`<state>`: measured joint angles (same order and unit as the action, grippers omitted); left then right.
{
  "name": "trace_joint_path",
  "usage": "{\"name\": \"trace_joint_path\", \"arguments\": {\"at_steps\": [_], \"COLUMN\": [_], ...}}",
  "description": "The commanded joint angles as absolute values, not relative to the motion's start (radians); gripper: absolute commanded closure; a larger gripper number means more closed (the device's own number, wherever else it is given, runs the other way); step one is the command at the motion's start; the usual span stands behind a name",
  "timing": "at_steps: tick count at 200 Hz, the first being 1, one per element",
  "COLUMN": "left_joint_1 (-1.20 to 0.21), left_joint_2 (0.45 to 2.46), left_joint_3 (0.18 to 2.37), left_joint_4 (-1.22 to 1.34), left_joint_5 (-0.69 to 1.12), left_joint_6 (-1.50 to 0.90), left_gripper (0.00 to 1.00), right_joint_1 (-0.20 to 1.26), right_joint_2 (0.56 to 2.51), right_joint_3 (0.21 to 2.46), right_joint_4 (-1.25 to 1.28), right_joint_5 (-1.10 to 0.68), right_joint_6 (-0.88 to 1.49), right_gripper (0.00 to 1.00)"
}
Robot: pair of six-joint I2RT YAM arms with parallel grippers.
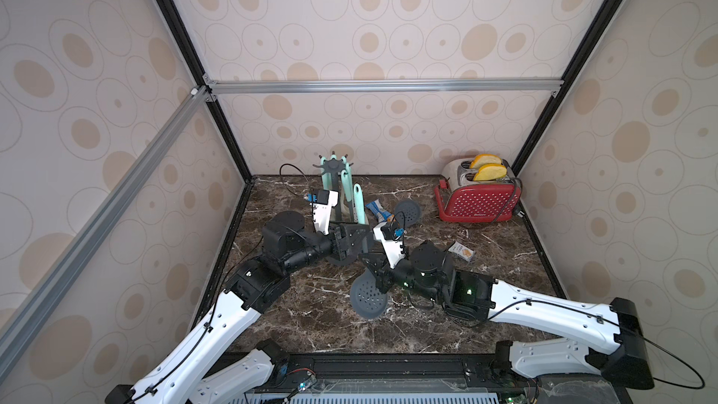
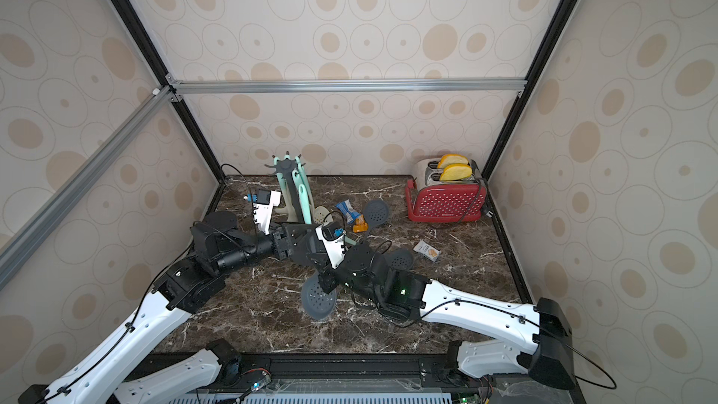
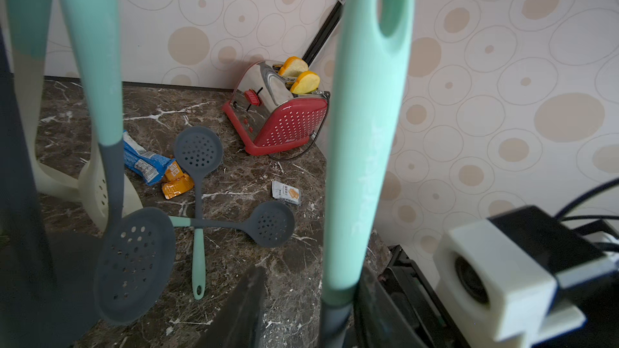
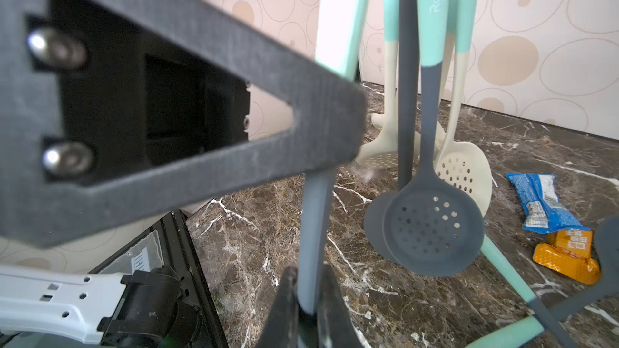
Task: Hang the skimmer on the kitchen utensil rack
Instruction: Pick up the skimmer from the center of the board.
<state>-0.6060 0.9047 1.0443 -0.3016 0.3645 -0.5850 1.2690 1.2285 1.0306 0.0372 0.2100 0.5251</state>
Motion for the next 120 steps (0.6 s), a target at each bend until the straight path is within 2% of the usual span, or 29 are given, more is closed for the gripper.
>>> {"name": "trace_joint_path", "arguments": {"at_steps": [1, 41, 87, 120], "left_joint_1": [-0.597, -0.597, -0.597, -0.597], "left_joint_2": [0.888, 0.900, 0.922, 0.952], "left_joint_3": [1.099, 1.113, 1.125, 1.146], "left_joint_4": [-0.385, -0.403, -0.393, -0.364], "left_joint_5": [0.291, 0.247, 0.177, 0.202], "left_joint_6": [-0.469, -0.392, -0.380, -0.409], "left_gripper": [0.55, 0.51, 0.58, 0.59], "right_joint_1": [1.275, 1.278, 1.279, 1.282], "right_joint_2": [1.248, 1.292, 1.310, 1.321], "right_joint_3": [1.089, 1.138, 1.152, 1.156], "right_joint_4": [0.023, 0.009, -0.001, -0.003], "right_joint_5": [0.240, 0.219, 0.229, 0.220], "right_joint_6": [0.573, 0.626, 0.652, 0.653], "right_gripper": [1.00, 1.00, 1.00, 1.00]}}
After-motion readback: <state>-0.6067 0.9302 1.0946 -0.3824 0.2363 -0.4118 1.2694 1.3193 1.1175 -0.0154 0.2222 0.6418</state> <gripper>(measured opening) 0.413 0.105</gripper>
